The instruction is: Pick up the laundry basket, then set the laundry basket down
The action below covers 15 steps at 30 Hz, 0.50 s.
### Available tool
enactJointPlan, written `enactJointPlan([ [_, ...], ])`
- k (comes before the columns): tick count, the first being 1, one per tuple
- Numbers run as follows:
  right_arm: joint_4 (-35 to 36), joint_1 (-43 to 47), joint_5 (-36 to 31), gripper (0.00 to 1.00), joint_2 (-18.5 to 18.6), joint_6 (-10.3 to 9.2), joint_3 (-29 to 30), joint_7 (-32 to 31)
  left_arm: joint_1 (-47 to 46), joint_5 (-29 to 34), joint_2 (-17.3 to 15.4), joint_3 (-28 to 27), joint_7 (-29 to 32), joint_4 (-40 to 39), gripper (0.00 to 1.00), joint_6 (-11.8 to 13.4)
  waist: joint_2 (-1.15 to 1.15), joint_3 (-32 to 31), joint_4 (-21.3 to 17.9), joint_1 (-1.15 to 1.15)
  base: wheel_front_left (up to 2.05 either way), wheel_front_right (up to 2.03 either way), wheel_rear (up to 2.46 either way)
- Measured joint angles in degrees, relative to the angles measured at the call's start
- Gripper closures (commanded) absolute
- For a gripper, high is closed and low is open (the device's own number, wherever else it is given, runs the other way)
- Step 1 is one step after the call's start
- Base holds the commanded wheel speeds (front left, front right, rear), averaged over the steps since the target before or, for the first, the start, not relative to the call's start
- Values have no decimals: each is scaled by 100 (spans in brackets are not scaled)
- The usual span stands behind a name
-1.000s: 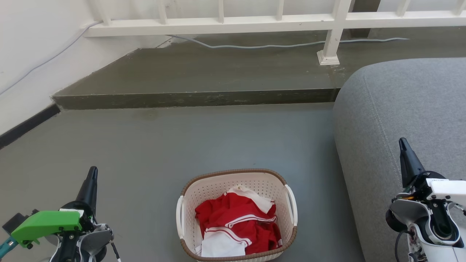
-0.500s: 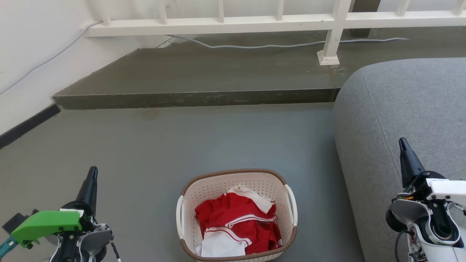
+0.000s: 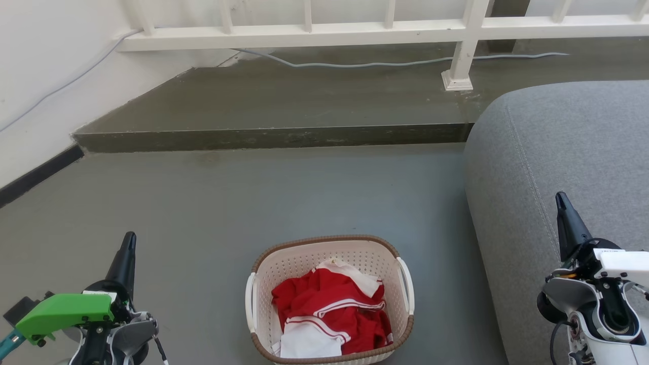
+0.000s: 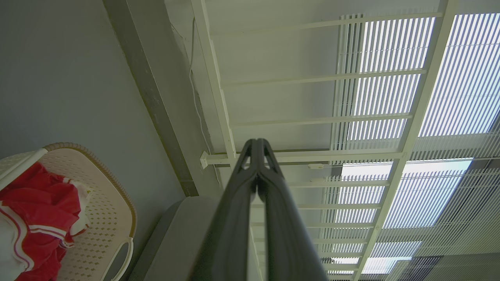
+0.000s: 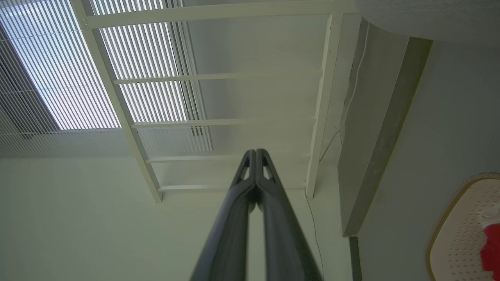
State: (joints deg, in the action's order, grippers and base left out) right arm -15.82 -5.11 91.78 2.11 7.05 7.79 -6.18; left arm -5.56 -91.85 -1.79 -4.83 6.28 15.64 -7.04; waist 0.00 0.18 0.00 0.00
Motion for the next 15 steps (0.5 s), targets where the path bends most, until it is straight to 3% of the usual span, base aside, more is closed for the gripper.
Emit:
enactJointPlan([
  [15, 0, 0, 0, 100, 0, 0, 0, 0, 0, 0, 0, 0, 0, 0, 100, 0, 0, 0, 0, 0, 0, 0, 0],
])
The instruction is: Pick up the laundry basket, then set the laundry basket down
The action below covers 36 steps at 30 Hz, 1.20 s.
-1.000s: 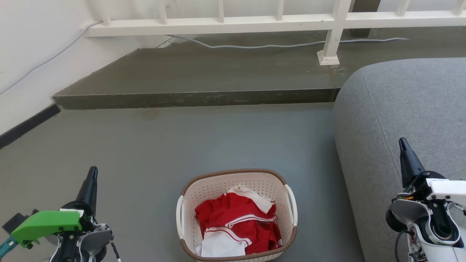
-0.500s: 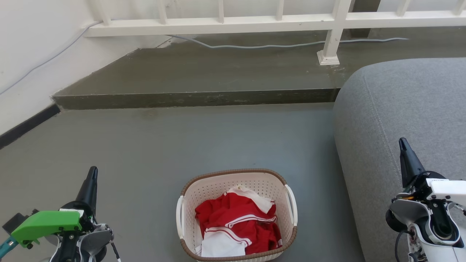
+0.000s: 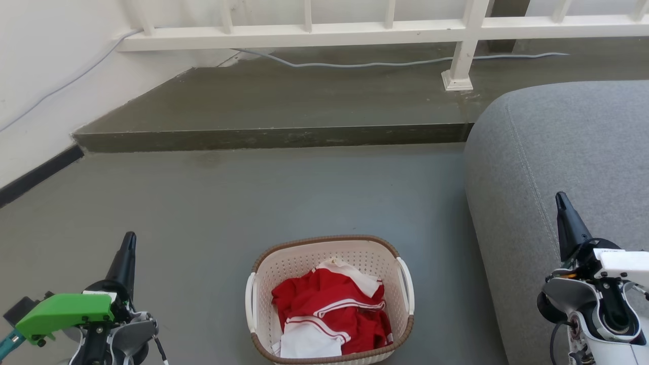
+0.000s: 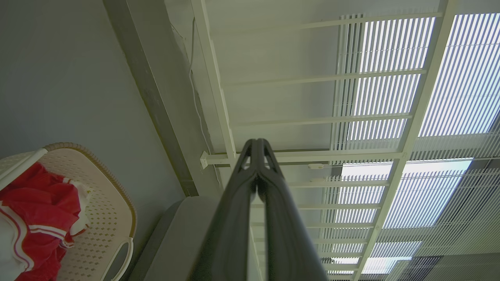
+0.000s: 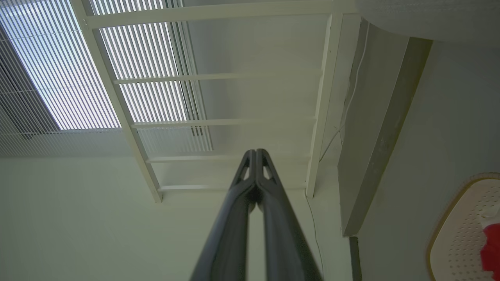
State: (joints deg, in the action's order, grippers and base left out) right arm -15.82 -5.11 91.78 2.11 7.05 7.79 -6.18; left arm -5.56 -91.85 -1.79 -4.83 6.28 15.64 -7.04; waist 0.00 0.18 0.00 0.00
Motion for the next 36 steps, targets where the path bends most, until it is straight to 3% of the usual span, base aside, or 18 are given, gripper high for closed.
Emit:
enactJointPlan([
  [2, -12, 1, -1, 100, -3, -1, -1, 0, 1, 0, 3, 1, 0, 12, 100, 1, 0, 0, 0, 0, 0, 0, 0],
  [3, -62, 8, -2, 0, -19, -1, 0, 0, 2, 1, 18, 0, -1, 68, 0, 5, 0, 0, 0, 0, 0, 0, 0],
  [8, -282, 256, -2, 0, -138, -8, -35, 5, 177, 1, 124, 22, -2, 281, 0, 8, 0, 1, 0, 0, 0, 0, 0],
  [24, -48, 247, -258, 0, -115, -8, -339, 301, 197, 129, 103, 134, -208, 100, 0, 8, 0, 12, -16, 0, 0, 0, 0],
  [36, 107, 203, -914, 0, 19, -8, -734, 573, 196, 1011, -176, 517, -566, -67, 0, 7, 0, 25, -45, 0, 0, 0, 0],
])
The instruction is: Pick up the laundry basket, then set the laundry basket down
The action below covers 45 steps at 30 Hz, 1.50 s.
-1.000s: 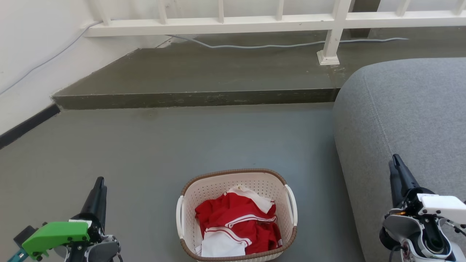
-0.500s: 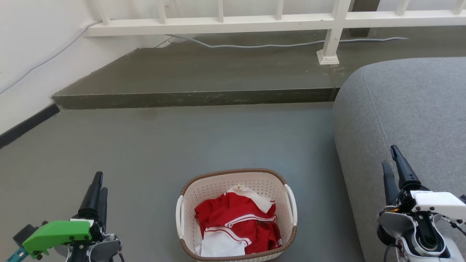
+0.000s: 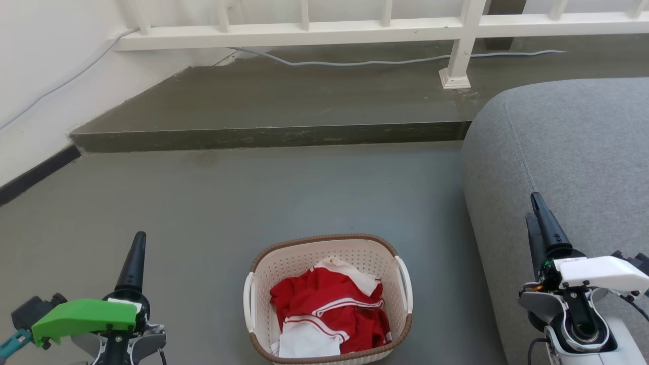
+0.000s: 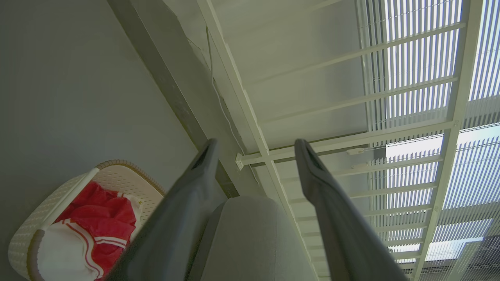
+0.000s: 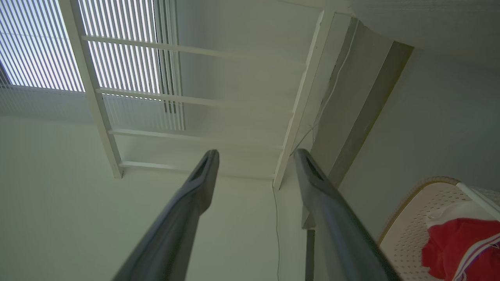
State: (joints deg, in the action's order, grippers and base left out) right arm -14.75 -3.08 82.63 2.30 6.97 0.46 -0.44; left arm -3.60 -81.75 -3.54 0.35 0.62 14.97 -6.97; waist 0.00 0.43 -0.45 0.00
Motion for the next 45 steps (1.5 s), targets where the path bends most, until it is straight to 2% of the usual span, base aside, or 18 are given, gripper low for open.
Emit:
enactJointPlan([
  [8, 21, -31, -813, 0, 224, 1, -287, 176, 0, 789, -177, 255, -187, -31, 0, 0, 0, 2, -14, 0, 0, 0, 0],
  [18, 97, -123, -1796, 0, 253, -12, -467, 353, -1, 1695, -294, 424, -381, -69, 0, 2, 0, -11, -44, 0, 0, 0, 0],
  [31, 210, -176, -2986, 0, 296, -252, -753, 604, -1, 2744, -302, 577, -625, -177, 0, 102, 0, -13, -70, 0, 0, 0, 0],
  [45, 277, -230, -4113, 0, 287, -363, -1028, 886, -1, 3795, -282, 705, -913, -276, 0, 143, 0, 0, -80, 0, 0, 0, 0],
])
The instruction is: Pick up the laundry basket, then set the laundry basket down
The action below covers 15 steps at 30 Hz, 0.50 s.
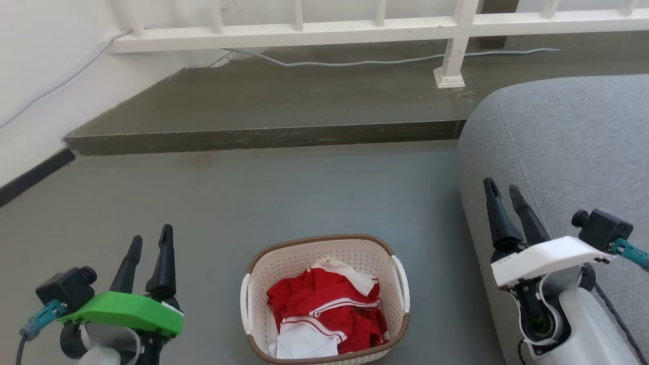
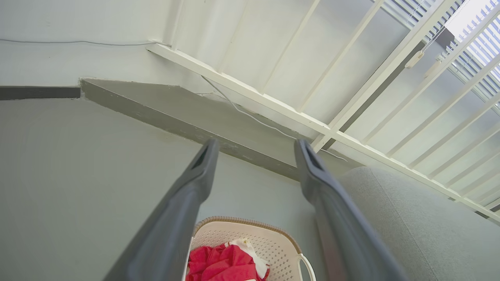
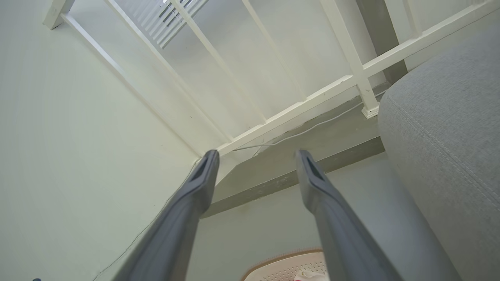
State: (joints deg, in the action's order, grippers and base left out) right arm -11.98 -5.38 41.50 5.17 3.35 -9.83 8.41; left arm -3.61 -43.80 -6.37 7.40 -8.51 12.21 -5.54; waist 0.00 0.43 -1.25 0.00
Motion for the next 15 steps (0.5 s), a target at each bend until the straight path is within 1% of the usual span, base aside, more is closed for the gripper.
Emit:
enactJointPlan([
  [2, 25, -12, -141, 0, 0, -2, -23, 22, 0, 145, 2, 9, -35, -4, 0, 0, 0, 2, -2, 0, 0, 0, 0],
  [4, 30, -12, -315, 0, -3, -44, -51, 79, 1, 311, 5, 14, -69, -11, 0, 0, 0, 3, -5, 0, 0, 0, 0],
  [9, 51, -12, -698, 0, -5, -53, -123, 190, 1, 682, 16, 26, -174, -36, 0, -1, 0, 5, -11, 0, 0, 0, 0],
  [11, 55, -12, -833, 0, -8, -96, -154, 224, 1, 799, 22, 33, -222, -47, 0, -1, 0, 5, -13, 0, 0, 0, 0],
  [15, 59, -13, -1141, 0, -8, -99, -201, 303, 1, 1103, 24, 45, -300, -82, 0, -1, 0, 5, -18, 0, 0, 0, 0],
])
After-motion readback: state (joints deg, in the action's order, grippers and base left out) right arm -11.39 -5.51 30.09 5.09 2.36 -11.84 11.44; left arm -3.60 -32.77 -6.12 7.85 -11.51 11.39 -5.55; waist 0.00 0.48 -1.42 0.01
